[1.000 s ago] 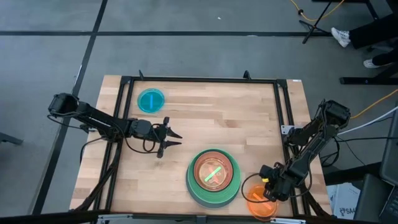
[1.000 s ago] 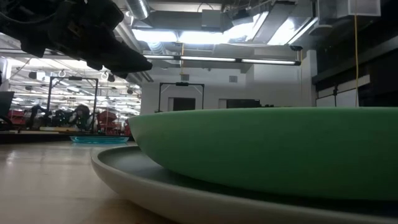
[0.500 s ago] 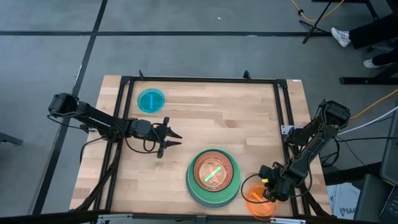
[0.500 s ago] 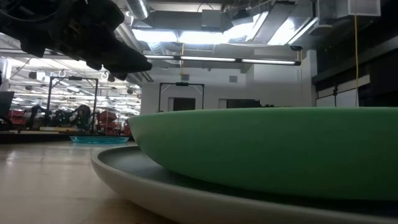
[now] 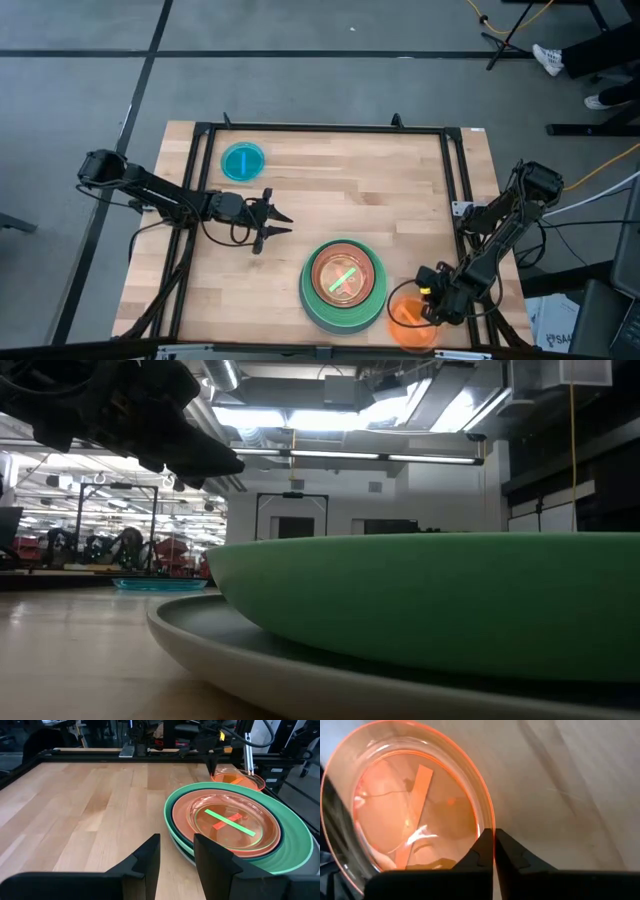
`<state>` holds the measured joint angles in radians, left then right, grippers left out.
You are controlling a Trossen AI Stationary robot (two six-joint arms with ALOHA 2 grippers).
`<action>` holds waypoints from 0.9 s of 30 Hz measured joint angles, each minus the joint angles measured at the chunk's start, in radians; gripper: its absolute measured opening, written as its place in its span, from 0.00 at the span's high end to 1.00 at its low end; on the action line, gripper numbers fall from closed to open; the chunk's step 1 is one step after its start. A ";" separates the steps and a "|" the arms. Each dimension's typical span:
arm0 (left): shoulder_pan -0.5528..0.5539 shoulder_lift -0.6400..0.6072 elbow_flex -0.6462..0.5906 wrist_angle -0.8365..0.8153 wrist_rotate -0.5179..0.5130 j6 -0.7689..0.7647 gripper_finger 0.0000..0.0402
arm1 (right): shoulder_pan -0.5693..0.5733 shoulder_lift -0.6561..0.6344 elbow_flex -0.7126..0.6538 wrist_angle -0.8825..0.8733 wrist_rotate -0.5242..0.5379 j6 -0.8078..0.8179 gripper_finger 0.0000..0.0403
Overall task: Stack plastic plates
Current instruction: Stack the orange plate on top of the green plate
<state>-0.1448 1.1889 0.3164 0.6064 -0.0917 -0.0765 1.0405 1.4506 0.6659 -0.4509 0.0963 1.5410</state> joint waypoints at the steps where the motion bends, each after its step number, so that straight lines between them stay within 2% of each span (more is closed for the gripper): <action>1: 0.000 0.000 0.000 0.000 0.000 0.000 0.72 | 0.000 0.000 0.000 0.005 -0.001 0.000 1.00; 16: 0.000 0.000 0.000 0.012 0.000 0.000 0.72 | 0.000 0.000 0.005 0.193 -0.026 -0.004 1.00; 27: 0.000 0.000 0.000 0.018 0.000 0.000 0.72 | -0.057 0.000 0.105 0.189 0.063 -0.144 1.00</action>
<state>-0.1448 1.1889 0.3164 0.6243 -0.0921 -0.0765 0.9832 1.4506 0.7707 -0.2614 0.1596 1.3968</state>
